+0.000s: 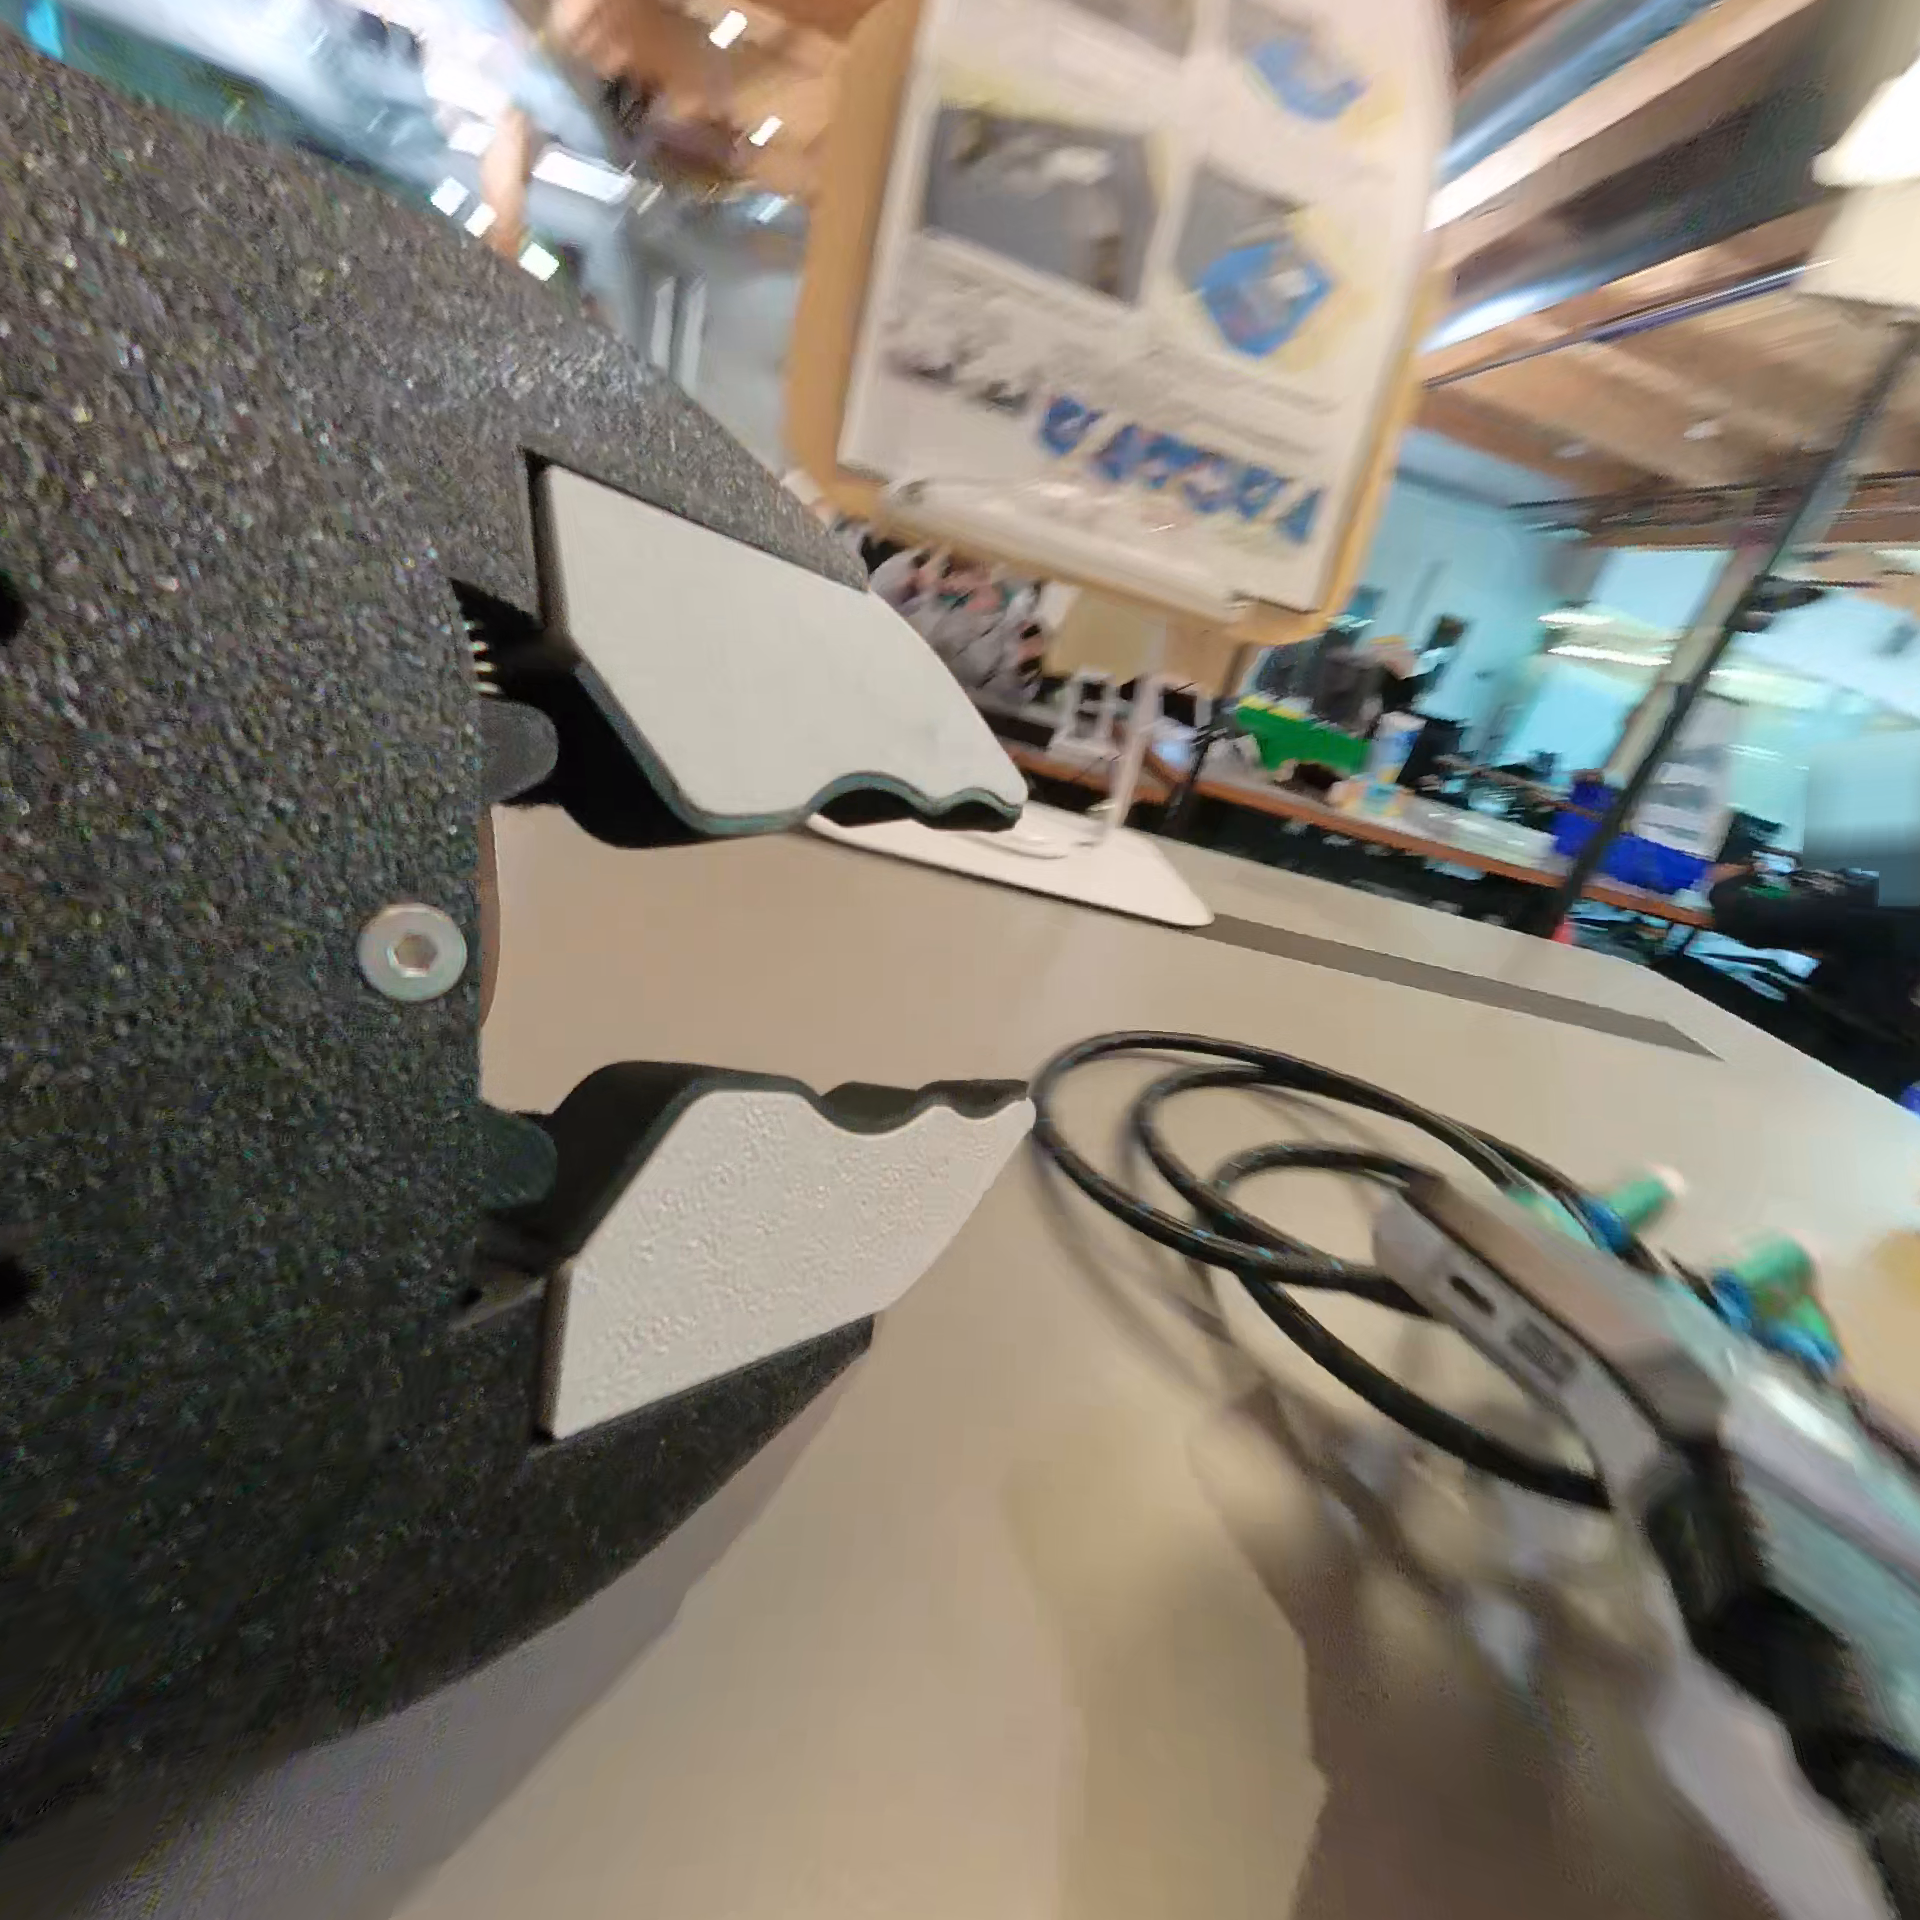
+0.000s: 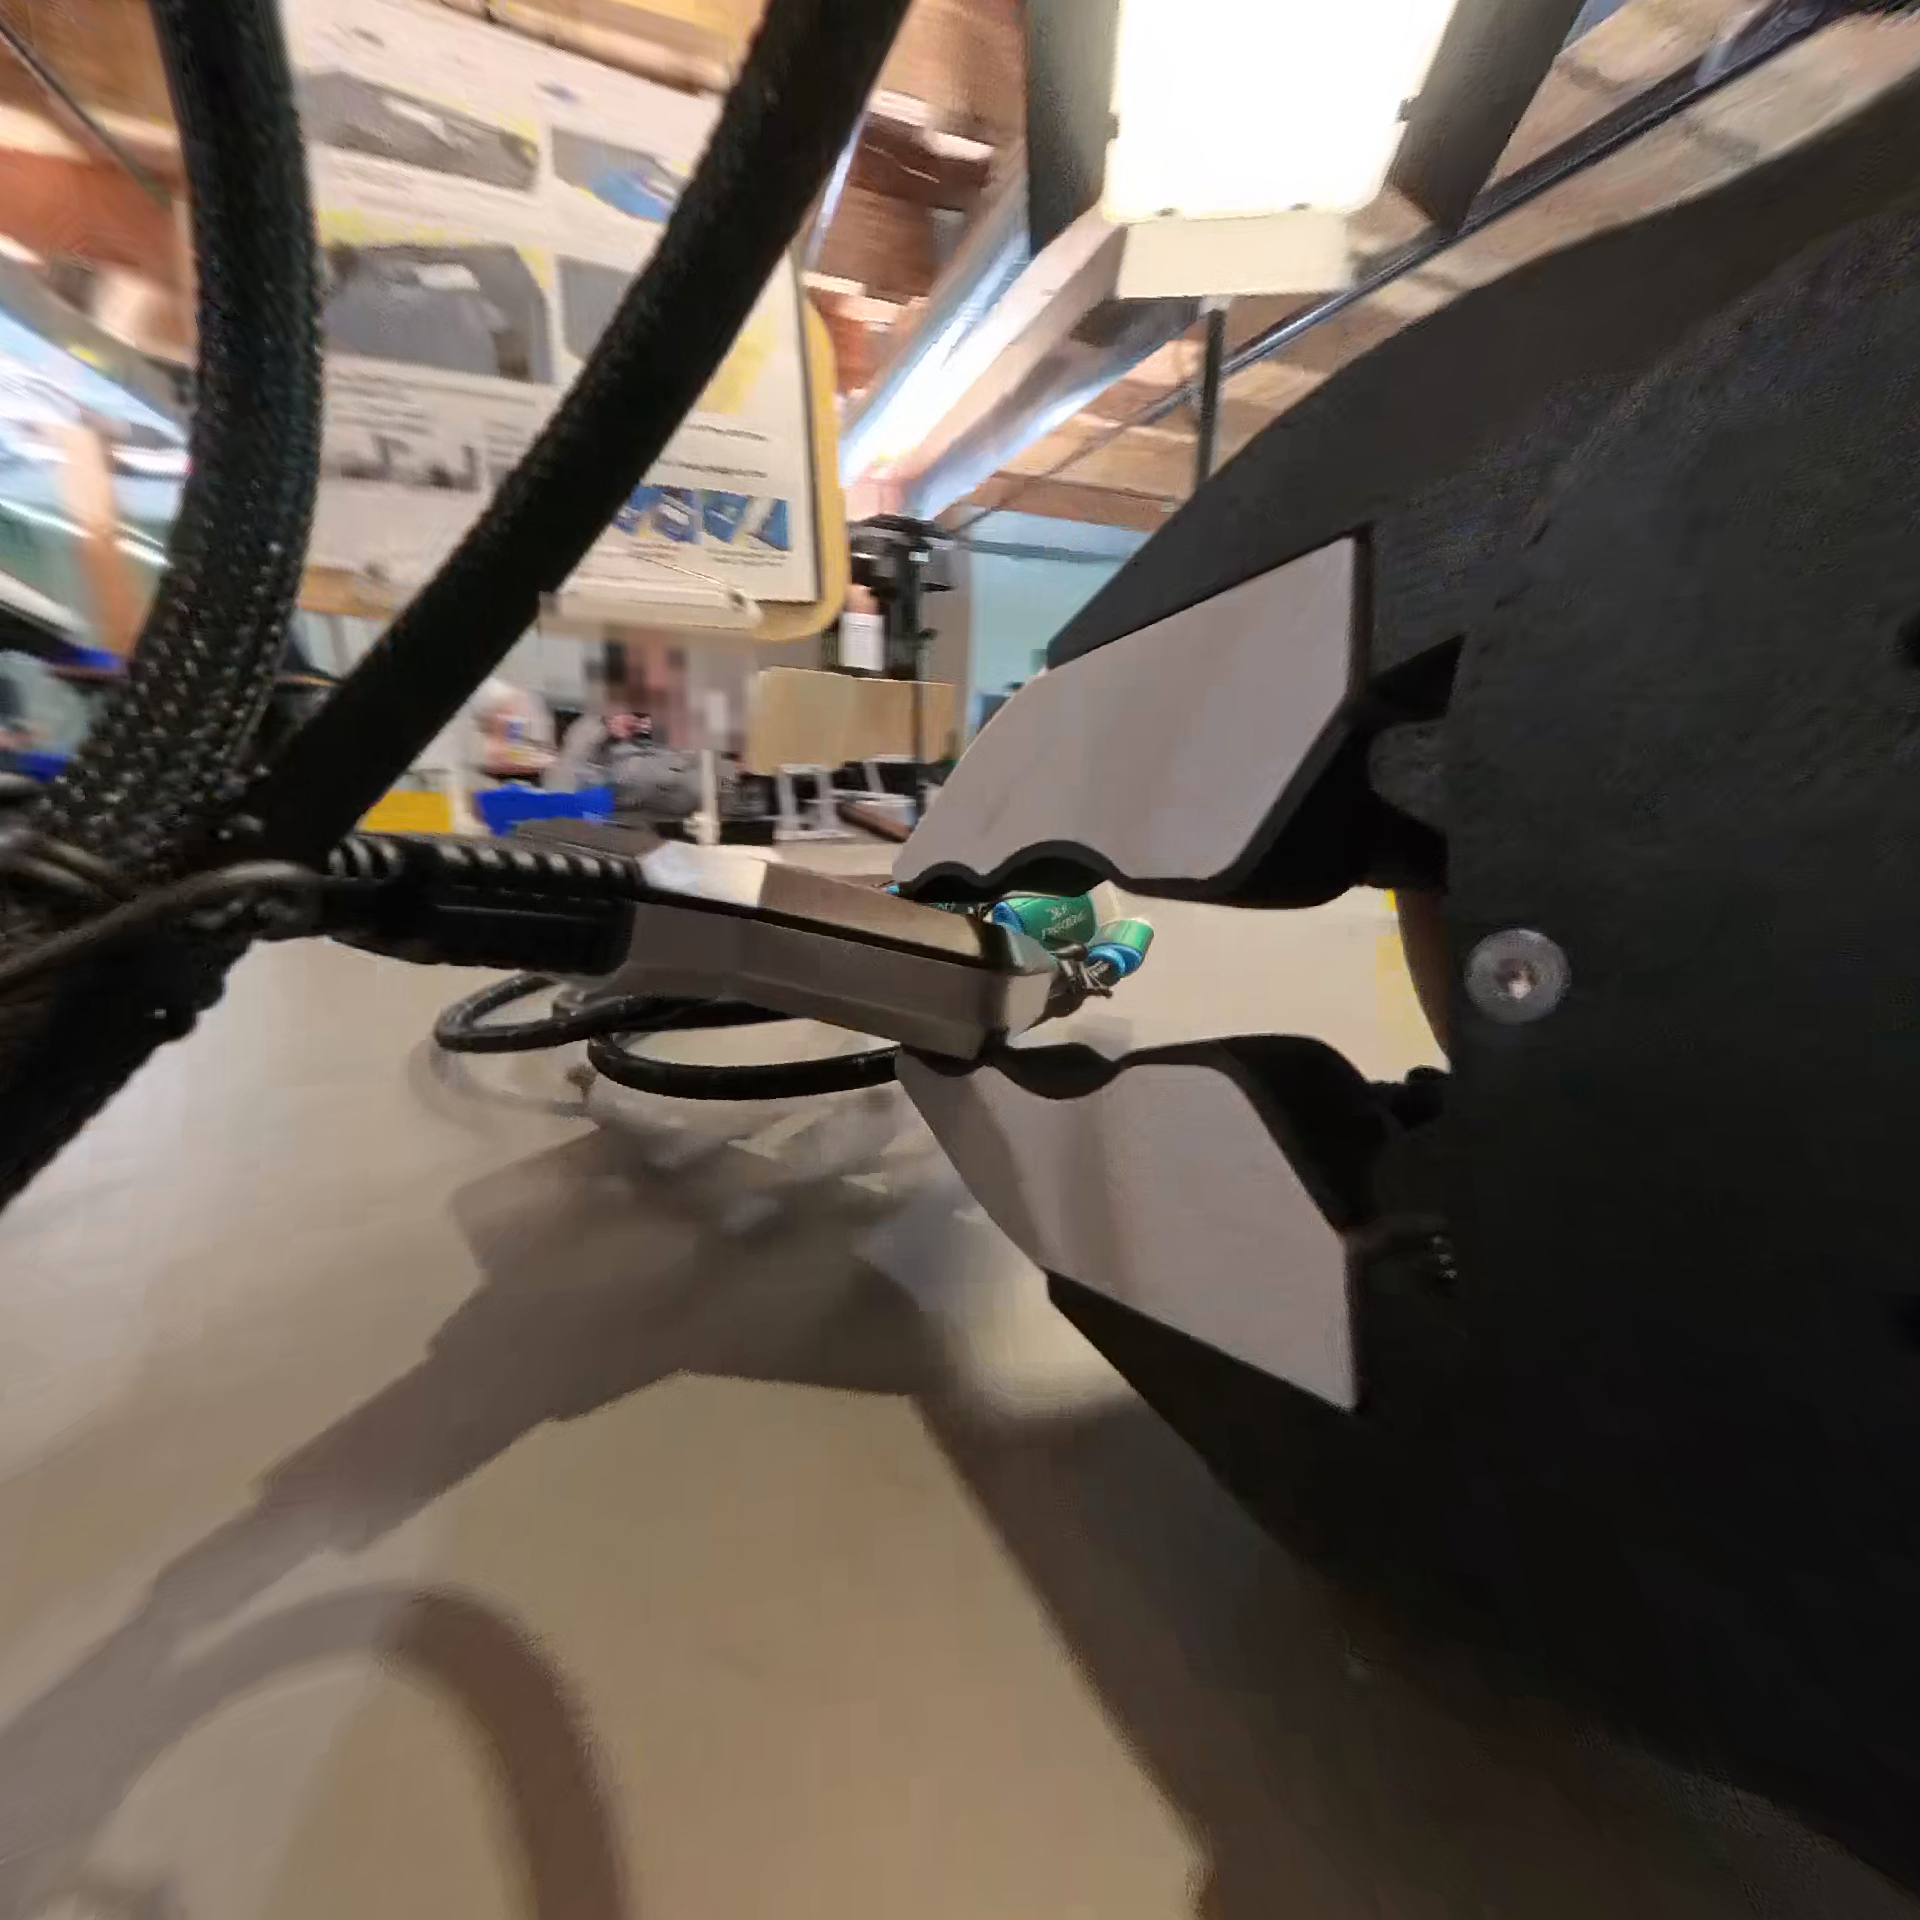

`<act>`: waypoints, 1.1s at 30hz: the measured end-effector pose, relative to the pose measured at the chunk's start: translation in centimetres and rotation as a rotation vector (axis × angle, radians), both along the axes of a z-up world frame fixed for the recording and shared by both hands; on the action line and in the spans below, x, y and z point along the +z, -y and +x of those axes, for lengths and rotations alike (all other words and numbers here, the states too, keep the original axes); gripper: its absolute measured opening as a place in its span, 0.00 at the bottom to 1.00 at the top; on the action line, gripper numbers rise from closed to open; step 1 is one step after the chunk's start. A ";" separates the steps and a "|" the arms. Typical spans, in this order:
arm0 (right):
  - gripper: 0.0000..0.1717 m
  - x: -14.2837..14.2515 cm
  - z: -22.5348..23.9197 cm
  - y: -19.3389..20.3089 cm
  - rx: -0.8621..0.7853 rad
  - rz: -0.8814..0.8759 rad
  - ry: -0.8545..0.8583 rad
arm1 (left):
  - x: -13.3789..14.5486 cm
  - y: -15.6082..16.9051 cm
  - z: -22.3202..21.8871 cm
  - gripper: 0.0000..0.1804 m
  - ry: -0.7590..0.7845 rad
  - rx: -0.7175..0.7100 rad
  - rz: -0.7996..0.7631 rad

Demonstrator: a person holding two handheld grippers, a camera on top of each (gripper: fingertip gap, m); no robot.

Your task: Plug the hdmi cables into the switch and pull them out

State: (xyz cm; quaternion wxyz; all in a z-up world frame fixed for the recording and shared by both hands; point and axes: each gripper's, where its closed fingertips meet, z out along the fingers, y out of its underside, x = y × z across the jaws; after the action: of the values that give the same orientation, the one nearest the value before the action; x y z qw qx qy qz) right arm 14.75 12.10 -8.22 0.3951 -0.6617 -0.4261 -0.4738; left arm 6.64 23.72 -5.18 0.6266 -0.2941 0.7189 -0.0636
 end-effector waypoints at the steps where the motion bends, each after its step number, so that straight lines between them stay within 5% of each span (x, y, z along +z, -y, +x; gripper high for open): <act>1: 0.14 -0.1 -0.1 -0.2 -0.057 -0.018 0.016 | 0.0 -0.9 -0.6 0.26 0.001 0.038 -0.073; 10: 0.20 -2.3 -3.8 -2.6 -0.386 -0.257 0.030 | -1.4 -4.8 -5.1 0.28 -0.034 0.170 -0.772; 15: 0.24 -2.8 -7.4 -2.6 -0.238 -0.467 -0.257 | -0.9 -4.8 -5.9 0.28 0.010 0.113 -0.958; 17: 0.35 -2.6 -8.3 -1.3 -0.134 -0.585 -0.362 | -0.8 -4.8 -6.2 0.28 0.006 0.103 -0.961; 24: 0.38 0.2 -4.0 -2.5 0.081 -0.662 -0.535 | -0.9 -2.8 -5.4 0.29 -0.047 -0.041 -1.036; 29: 0.43 0.3 -4.0 -6.4 0.210 -0.704 -0.766 | -0.3 -2.3 -3.2 0.30 -0.101 -0.165 -1.346; 33: 0.43 -2.1 -4.5 -7.0 0.236 -0.776 -0.807 | -1.1 -1.1 -0.7 0.31 -0.311 -0.232 -1.548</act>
State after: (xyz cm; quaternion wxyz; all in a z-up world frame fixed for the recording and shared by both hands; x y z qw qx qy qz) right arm 10.23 19.15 -10.36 0.3049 -0.8347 -0.4553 0.0550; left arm 5.93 24.80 -6.25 0.1263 -0.5745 0.5760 -0.5677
